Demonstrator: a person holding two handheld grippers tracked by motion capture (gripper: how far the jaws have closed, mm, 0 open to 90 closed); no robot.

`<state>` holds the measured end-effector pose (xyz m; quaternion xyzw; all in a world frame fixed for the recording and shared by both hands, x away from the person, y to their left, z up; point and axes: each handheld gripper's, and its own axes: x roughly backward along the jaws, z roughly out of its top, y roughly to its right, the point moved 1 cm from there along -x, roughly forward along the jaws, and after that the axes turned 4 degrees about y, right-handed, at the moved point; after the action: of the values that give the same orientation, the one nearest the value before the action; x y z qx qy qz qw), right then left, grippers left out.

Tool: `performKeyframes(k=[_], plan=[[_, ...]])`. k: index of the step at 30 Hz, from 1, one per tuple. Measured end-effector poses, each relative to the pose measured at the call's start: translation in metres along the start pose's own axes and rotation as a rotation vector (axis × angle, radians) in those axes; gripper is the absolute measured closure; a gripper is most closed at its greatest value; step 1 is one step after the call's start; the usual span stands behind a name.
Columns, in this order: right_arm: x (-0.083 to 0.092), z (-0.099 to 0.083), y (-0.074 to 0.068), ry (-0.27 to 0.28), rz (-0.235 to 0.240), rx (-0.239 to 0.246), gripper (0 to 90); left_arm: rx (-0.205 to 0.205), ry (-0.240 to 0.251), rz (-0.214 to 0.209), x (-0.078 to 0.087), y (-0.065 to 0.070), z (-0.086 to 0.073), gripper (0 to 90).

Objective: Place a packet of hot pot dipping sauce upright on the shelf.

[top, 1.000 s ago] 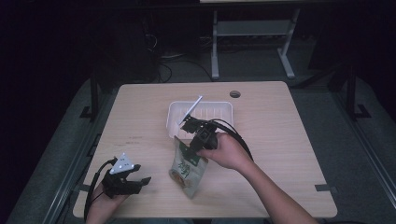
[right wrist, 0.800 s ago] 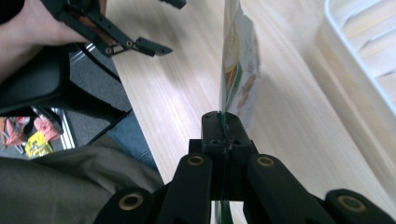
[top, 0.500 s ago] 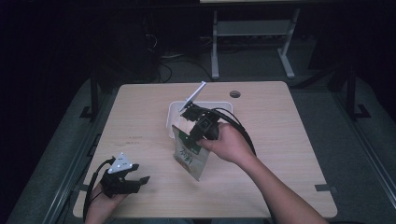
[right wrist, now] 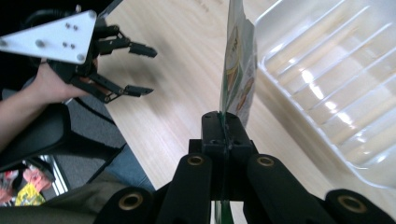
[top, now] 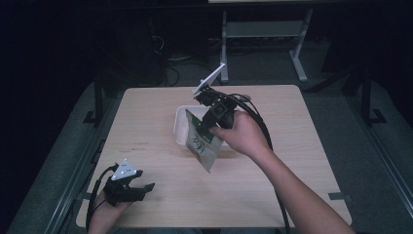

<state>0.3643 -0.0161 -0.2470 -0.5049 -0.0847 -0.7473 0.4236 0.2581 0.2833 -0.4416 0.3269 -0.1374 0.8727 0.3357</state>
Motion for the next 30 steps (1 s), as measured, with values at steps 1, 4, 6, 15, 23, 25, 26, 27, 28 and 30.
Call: performKeyframes(k=[1,4,6,15,23,25,26,27,28,30], plan=[[0.002,0.002,0.002,0.007,-0.004,-0.007,89.5,0.007,0.004,0.002,0.0,-0.001,0.0,31.8],[0.008,0.007,0.008,0.025,-0.026,-0.033,89.5,0.014,0.008,0.008,0.001,-0.002,-0.001,30.9],[0.01,0.01,0.012,0.034,-0.037,-0.041,89.5,0.015,0.01,0.009,0.001,-0.003,-0.001,30.3],[0.016,0.021,0.032,0.068,-0.091,-0.097,89.4,0.02,0.01,0.015,0.001,-0.004,-0.001,29.3],[0.014,0.031,0.048,0.091,-0.12,-0.145,89.4,0.024,0.013,0.018,0.002,-0.005,-0.002,29.0],[0.013,0.033,0.052,0.094,-0.125,-0.158,89.4,0.026,0.014,0.017,0.002,-0.006,-0.002,29.0],[0.012,0.034,0.053,0.098,-0.129,-0.163,89.3,0.026,0.014,0.017,0.002,-0.006,-0.002,29.0],[0.012,0.035,0.055,0.101,-0.131,-0.166,89.3,0.027,0.014,0.017,0.002,-0.006,-0.002,29.0],[0.011,0.036,0.058,0.101,-0.136,-0.173,89.3,0.027,0.014,0.017,0.002,-0.006,-0.002,29.0],[0.009,0.039,0.062,0.105,-0.143,-0.185,89.4,0.028,0.015,0.017,0.002,-0.006,-0.003,29.0]])
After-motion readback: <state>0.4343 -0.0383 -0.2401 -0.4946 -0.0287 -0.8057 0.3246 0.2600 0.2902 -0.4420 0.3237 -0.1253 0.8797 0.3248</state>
